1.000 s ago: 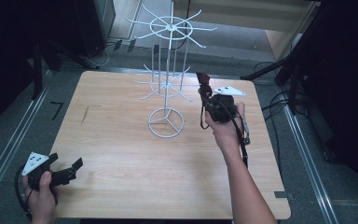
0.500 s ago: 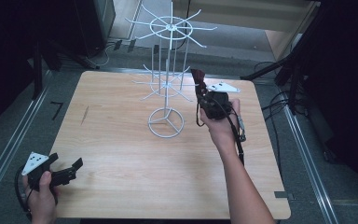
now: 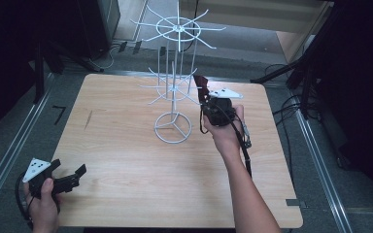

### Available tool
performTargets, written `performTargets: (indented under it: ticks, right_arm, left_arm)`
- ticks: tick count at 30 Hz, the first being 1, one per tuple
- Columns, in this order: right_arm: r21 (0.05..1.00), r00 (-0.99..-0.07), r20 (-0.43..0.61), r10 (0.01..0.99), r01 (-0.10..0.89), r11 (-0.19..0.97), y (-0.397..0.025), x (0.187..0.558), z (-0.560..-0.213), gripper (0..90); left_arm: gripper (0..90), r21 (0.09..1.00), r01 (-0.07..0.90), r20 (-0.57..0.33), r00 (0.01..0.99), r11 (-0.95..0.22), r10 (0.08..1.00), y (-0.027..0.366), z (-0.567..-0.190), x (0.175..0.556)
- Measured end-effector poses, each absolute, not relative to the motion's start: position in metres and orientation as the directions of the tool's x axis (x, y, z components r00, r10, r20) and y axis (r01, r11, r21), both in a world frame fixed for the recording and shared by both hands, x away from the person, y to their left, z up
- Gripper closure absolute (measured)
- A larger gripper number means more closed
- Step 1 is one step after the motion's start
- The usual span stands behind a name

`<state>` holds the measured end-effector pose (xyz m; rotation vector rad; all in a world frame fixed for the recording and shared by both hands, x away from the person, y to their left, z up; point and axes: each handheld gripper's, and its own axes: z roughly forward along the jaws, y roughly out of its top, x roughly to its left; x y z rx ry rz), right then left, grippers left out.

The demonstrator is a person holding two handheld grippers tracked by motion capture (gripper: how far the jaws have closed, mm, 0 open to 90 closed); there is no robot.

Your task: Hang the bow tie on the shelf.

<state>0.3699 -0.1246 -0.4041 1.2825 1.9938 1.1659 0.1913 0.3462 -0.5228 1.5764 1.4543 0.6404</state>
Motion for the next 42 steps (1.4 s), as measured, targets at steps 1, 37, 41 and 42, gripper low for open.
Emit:
performTargets:
  ticks: [1,37,41,42]
  right_arm:
    - [0.859,-0.434,0.043,0.900,0.476,0.189,-0.124,0.370,-0.404,85.8]
    - [0.875,-0.484,0.033,0.874,0.436,0.208,-0.097,0.370,-0.415,85.4]
    - [0.881,-0.498,0.055,0.866,0.432,0.192,-0.097,0.371,-0.417,80.2]
    - [0.884,-0.494,0.057,0.868,0.430,0.187,-0.097,0.370,-0.417,77.6]
  left_arm:
    - [0.0,0.854,0.516,-0.184,0.185,0.064,0.965,0.346,-0.523,0.191]
    - [0.0,0.854,0.516,-0.183,0.184,0.064,0.966,0.346,-0.523,0.191]
    - [0.0,0.854,0.516,-0.184,0.184,0.064,0.965,0.346,-0.523,0.191]
    - [0.0,0.854,0.516,-0.184,0.185,0.064,0.965,0.346,-0.523,0.191]
